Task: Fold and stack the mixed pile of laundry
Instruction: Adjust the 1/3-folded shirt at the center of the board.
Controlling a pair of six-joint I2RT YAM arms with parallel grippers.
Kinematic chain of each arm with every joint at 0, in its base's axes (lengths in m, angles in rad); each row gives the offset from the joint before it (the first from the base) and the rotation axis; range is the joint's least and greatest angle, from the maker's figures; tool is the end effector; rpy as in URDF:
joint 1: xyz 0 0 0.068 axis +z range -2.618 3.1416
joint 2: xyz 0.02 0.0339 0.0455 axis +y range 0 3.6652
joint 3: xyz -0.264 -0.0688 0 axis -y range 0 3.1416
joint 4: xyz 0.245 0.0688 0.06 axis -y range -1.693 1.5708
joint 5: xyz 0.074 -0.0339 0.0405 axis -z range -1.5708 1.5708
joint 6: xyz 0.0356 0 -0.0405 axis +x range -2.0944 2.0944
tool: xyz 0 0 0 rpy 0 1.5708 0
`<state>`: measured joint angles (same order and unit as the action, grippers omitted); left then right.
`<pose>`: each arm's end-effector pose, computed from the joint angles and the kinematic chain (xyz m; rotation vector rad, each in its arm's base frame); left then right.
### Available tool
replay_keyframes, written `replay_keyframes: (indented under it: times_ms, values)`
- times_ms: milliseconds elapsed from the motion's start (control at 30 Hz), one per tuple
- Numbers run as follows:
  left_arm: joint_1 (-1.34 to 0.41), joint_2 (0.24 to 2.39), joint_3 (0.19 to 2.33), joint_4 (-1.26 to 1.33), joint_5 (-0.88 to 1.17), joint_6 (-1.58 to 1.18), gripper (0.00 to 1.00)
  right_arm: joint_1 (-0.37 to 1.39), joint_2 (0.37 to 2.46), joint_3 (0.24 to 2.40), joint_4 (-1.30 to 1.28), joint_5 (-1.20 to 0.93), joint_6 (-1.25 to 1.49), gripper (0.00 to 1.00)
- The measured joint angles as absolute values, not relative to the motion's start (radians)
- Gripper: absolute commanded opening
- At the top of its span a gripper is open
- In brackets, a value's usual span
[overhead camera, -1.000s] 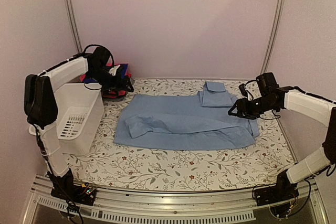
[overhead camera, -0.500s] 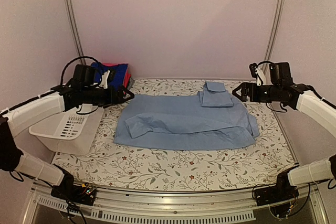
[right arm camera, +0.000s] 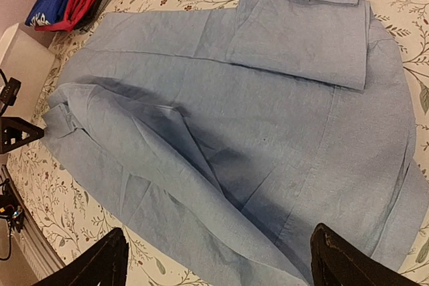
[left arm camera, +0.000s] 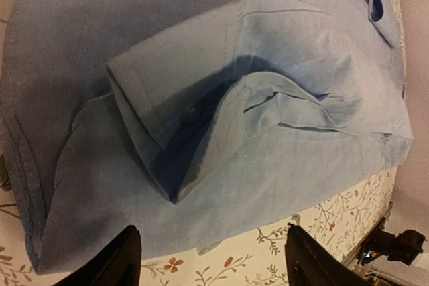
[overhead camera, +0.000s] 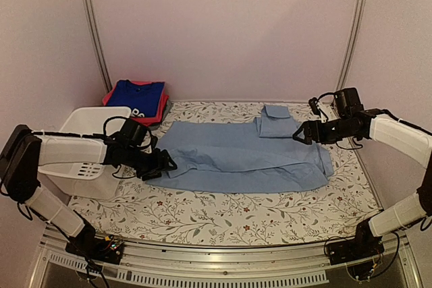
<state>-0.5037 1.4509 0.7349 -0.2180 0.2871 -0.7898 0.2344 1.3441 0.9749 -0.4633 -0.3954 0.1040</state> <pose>0.2377 -0.1425 0.1731 -0.2555 2.6684 -0.8407 0.2718 0.0790 0.2593 -0.3428 2.3888 0.6318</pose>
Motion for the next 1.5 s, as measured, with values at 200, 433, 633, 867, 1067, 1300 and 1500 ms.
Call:
replay_keyframes:
  times_ms: [200, 433, 633, 867, 1067, 1300, 1500]
  values:
    - [-0.504, 1.565, 0.775, -0.222, 0.244, -0.814, 0.69, 0.234, 1.384, 0.975, -0.487, -0.383, 0.079, 0.89]
    - [-0.504, 1.631, 0.815, -0.178, 0.242, -0.815, 0.61, 0.234, 1.396, 0.974, -0.501, -0.371, 0.07, 0.89]
    - [-0.501, 1.67, 0.841, -0.147, 0.251, -0.811, 0.37, 0.234, 1.396, 0.974, -0.502, -0.367, 0.07, 0.89]
    - [-0.504, 1.691, 0.928, -0.167, 0.285, -0.765, 0.03, 0.234, 1.396, 0.953, -0.501, -0.36, 0.071, 0.89]
    - [-0.513, 1.7, 1.145, -0.247, 0.332, -0.717, 0.0, 0.234, 1.396, 0.941, -0.5, -0.353, 0.078, 0.88]
    - [-0.515, 1.724, 1.359, -0.432, 0.394, -0.667, 0.0, 0.234, 1.396, 0.939, -0.497, -0.349, 0.086, 0.88]
    - [-0.477, 1.658, 1.343, -0.572, 0.44, -0.617, 0.0, 0.234, 1.394, 0.908, -0.497, -0.345, 0.089, 0.84]
